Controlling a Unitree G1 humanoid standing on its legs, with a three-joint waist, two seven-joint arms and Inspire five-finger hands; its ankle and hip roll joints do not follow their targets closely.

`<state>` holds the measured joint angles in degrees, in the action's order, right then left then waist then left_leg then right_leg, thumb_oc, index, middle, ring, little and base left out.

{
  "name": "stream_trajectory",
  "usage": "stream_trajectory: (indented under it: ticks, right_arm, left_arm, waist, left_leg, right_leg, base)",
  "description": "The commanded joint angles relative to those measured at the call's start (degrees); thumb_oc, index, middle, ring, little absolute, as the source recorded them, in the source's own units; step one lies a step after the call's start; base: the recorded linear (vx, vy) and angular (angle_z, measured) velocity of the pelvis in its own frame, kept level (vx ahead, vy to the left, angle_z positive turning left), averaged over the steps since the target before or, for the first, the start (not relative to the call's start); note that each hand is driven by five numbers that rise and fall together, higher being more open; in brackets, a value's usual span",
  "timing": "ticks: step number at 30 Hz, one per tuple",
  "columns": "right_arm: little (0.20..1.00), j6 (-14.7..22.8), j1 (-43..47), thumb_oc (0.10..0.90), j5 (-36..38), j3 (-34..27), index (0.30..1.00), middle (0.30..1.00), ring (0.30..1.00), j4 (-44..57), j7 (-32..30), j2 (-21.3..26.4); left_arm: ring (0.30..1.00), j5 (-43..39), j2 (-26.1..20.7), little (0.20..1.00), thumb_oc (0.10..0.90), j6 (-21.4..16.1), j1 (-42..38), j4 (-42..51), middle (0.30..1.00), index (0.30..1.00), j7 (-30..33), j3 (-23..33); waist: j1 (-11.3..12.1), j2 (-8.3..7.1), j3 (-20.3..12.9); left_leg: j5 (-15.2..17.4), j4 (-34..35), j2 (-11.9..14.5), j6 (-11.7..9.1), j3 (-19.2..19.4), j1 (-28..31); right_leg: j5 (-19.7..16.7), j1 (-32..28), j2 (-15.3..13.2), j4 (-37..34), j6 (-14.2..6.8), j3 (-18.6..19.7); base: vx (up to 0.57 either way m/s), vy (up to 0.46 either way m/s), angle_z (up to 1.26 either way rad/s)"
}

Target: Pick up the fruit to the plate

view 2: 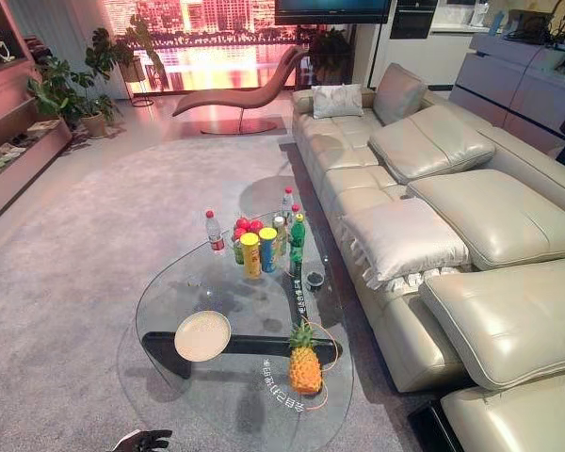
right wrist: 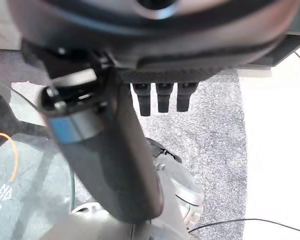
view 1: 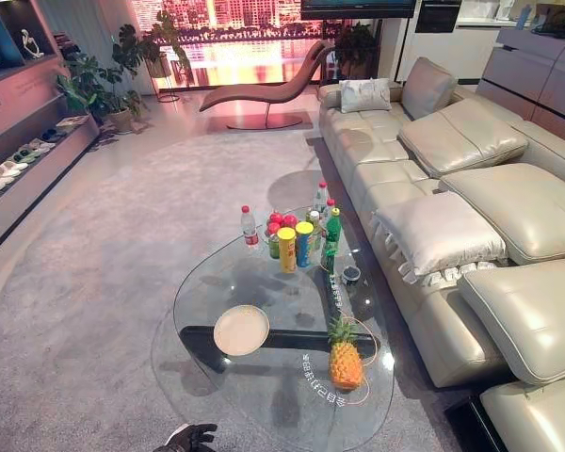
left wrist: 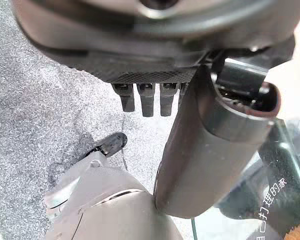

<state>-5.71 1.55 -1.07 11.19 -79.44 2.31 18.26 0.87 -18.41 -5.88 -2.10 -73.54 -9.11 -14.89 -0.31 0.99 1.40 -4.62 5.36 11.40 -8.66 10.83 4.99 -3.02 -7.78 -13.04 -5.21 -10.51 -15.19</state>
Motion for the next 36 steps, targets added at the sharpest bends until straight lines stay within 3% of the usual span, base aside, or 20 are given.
stream_trajectory:
  ticks: [1, 36]
  right_arm:
    - [0.9, 0.4, 5.9, 0.8, -0.1, -0.2, 0.9, 0.9, 0.9, -2.8, -0.2, 0.8]
    - [0.9, 0.2, 5.6, 0.8, -0.1, -0.5, 0.9, 0.9, 0.9, -2.7, -0.2, 0.7]
  left_arm:
    - [0.9, -0.5, -0.2, 0.9, 0.8, -1.6, -4.7, -1.8, 0.9, 0.9, -1.4, -0.3]
    - [0.9, -0.8, 0.0, 0.9, 0.8, -1.6, -4.3, -2.1, 0.9, 0.9, -1.5, 0.5]
  waist:
    - [0.0, 0.02, 2.8]
    - [0.3, -0.27, 3.1]
  left_leg:
    - [0.6, -0.4, 3.6, -1.8, 2.2, 2.7]
    - [0.7, -0.4, 3.6, -1.8, 1.8, 2.9]
  right_leg:
    - [-2.4, -0.8, -4.6, 0.2, -2.9, -1.6]
    - [-2.2, -1.0, -4.3, 0.2, -2.7, -1.6]
  base:
    - [-0.11, -0.113, -0.08]
    - [0.0, -0.001, 0.0]
